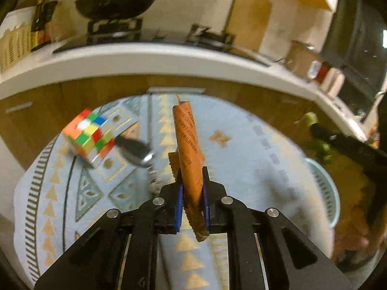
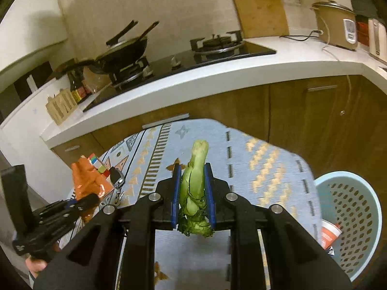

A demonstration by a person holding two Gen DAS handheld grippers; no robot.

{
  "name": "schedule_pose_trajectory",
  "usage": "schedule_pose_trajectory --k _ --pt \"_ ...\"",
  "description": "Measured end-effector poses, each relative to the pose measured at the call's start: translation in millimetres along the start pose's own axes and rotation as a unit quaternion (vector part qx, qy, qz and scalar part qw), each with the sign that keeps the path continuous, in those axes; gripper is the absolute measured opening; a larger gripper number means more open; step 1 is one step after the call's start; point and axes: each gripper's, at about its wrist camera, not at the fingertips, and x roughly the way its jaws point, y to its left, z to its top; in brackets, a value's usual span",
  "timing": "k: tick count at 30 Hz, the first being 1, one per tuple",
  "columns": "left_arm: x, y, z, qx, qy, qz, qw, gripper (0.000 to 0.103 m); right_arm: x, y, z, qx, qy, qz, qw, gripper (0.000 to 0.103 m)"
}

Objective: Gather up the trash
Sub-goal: 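Carry the bok choy and orange packet over the blue basket and open both tools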

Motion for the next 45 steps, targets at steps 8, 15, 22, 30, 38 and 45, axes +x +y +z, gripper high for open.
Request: schedule_pose_trajectory --k 8,15,22,30,38,45 --pt "-1 -74 12 0.049 -0.017 -0.048 0.9975 0.011 -48 -45 2 0.018 -0.033 -0.030 0.999 0.016" --pt "28 -161 -3 0.110 0.002 -0.090 0.9899 0.011 -85 -104 -10 0.050 -0.046 -0.072 0.995 0.016" --pt "62 -239 -21 0.155 0.035 -0.140 0.9773 0.011 -99 -162 -31 0.090 -0.028 -0.108 0.990 0.016" --pt "105 -291 -43 0.177 0.088 -0.171 0.9652 0.012 -97 -217 -57 0.142 0.015 -0.146 0.979 0.016" --pt "117 -298 -50 0.160 0.093 -0.168 0.9682 0.056 -92 -238 -70 0.171 0.041 -0.149 0.973 0.021" --pt "101 -283 -50 0.145 0.079 -0.162 0.9729 0.066 -105 -227 -68 0.162 0.020 -0.147 0.976 0.047"
